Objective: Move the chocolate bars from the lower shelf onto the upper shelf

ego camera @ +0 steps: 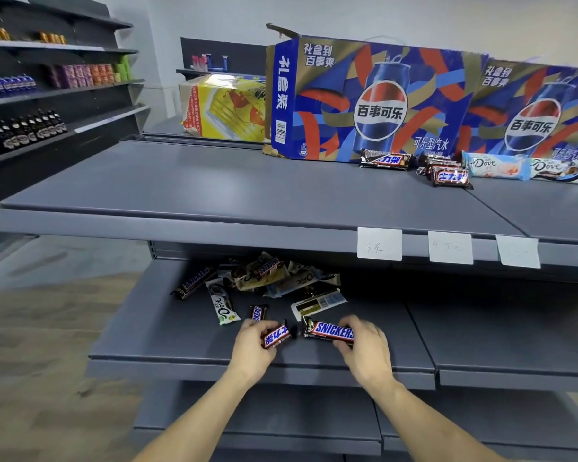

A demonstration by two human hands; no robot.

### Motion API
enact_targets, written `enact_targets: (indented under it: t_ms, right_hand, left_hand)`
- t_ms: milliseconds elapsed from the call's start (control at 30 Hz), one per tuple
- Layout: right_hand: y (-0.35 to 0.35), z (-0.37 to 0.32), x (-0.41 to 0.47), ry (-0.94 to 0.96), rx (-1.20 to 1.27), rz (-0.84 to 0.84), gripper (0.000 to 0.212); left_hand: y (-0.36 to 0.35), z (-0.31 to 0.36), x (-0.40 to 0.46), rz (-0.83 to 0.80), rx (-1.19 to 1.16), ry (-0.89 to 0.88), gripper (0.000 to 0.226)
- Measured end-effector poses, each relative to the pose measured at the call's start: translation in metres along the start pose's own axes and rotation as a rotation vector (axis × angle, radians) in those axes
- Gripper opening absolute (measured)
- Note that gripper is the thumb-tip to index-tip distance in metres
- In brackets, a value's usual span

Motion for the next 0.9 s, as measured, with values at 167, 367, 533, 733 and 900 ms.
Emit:
enact_targets:
  t_ms: [167,367,533,733,900]
  right_hand:
    - [-0.001,-0.011,-0.008,-0.034,-0.003,-0.012,0.031]
    - [-0.001,-0.026,-0.008,-0.074,-0.032,-0.014,0.03]
    - [0.007,-0.039,-0.004,-0.071,-0.066,0.006,0.03]
    - [0.016,-0.033,-0.012,-0.124,-0.042,0.024,0.03]
    - [0.016,-0.025,-0.026,-0.16,-0.01,0.023,0.033]
  left_hand:
    - [0.012,-0.003,-0.004,0.074,-0.042,0.008,0.042]
    - [0.02,-0.008,0.0,0.083,-0.245,0.08,0.037]
    - [0.019,-0.007,0.004,-0.018,-0.379,0.052,0.022]
    - [0.003,-0.006,0.013,-0.258,-0.465,0.021,0.027]
    - [-0.003,-0.001,0.003,-0.265,-0.312,-0.053,0.037]
Point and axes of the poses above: each hand's wrist, its own x-axis towards the middle knuckle, its own y-axis out of the back of the hand, z = x × y, the point moved 9 cm from there along x, towards the middle knuckle, and after that the axes turned 13 degrees about x, right-handed, at the moved point
